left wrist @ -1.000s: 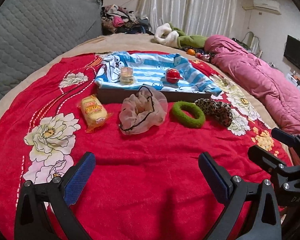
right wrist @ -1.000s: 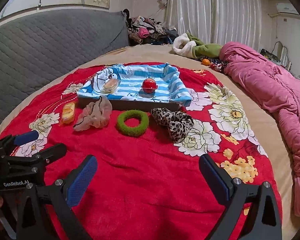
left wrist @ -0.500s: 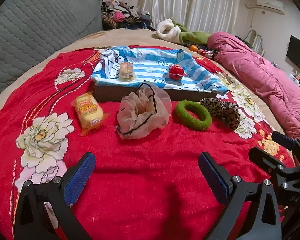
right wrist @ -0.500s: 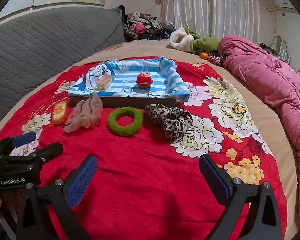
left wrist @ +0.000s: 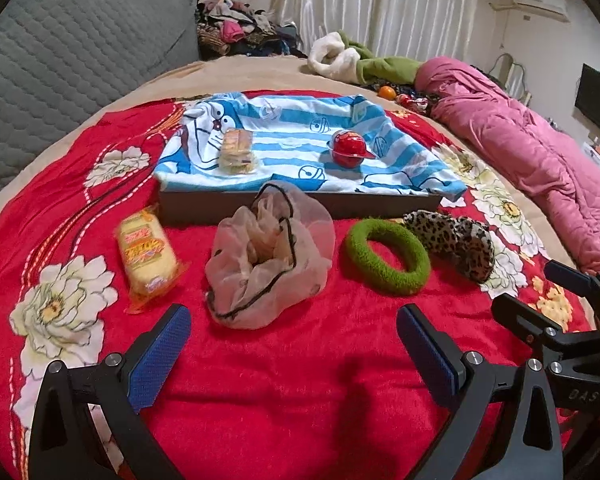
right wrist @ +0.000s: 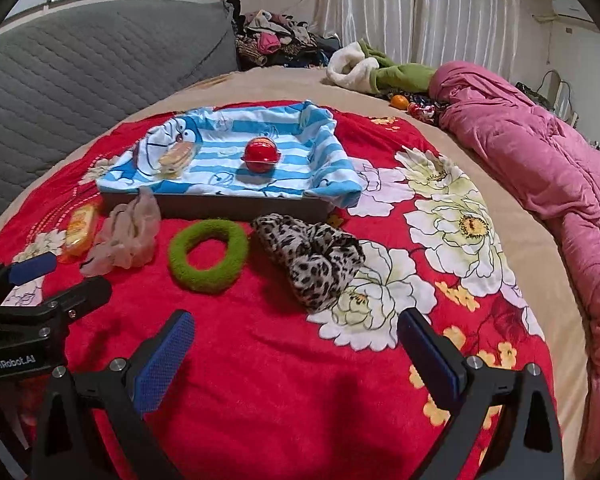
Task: Organize objects
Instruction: 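Move left tool toward the sheer beige scrunchie while right tool approaches the leopard-print scrunchie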
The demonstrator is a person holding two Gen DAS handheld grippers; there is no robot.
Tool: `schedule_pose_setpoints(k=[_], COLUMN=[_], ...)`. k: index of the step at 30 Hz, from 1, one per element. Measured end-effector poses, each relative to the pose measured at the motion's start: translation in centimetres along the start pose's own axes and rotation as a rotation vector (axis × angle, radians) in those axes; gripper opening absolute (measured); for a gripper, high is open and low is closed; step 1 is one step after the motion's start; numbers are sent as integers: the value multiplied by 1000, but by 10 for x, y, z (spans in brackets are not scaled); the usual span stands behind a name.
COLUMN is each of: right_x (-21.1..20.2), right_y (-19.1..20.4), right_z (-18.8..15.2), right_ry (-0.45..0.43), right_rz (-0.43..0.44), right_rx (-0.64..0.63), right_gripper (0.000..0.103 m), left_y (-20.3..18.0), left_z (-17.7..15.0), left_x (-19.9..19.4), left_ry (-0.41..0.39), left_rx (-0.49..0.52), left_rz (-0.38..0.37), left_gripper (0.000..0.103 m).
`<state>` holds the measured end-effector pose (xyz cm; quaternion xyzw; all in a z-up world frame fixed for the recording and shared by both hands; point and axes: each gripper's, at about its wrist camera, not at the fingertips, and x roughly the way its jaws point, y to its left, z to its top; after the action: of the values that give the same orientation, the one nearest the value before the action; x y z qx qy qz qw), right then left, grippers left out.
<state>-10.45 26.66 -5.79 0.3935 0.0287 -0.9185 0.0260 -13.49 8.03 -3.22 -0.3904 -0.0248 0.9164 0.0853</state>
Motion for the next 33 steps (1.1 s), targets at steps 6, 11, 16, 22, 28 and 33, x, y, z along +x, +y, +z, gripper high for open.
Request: schedule_pose_setpoints(k=[6, 11, 16, 22, 28, 33], right_x=[16, 27, 37, 47, 59, 64], right_y=[-8, -11, -13, -13, -16, -17], right_z=[8, 15, 19, 22, 23, 27], right_ry=[15, 23, 32, 41, 63, 61], right_rz=[-10, -17, -28, -37, -32, -31], right_rx=[13, 8, 8, 2, 12, 14], right_gripper=[102, 102, 102, 102, 102, 102], left_y=[-1, 0, -4, -9, -11, -13], left_z=[11, 18, 24, 28, 30, 32], left_x=[14, 23, 29, 38, 48, 54], left_ry=[4, 5, 0, 3, 14, 14], left_rx=[2, -6, 4, 15, 13, 17], left_rz=[11, -1, -10, -13, -16, -24], left_gripper=[102, 102, 102, 102, 102, 101])
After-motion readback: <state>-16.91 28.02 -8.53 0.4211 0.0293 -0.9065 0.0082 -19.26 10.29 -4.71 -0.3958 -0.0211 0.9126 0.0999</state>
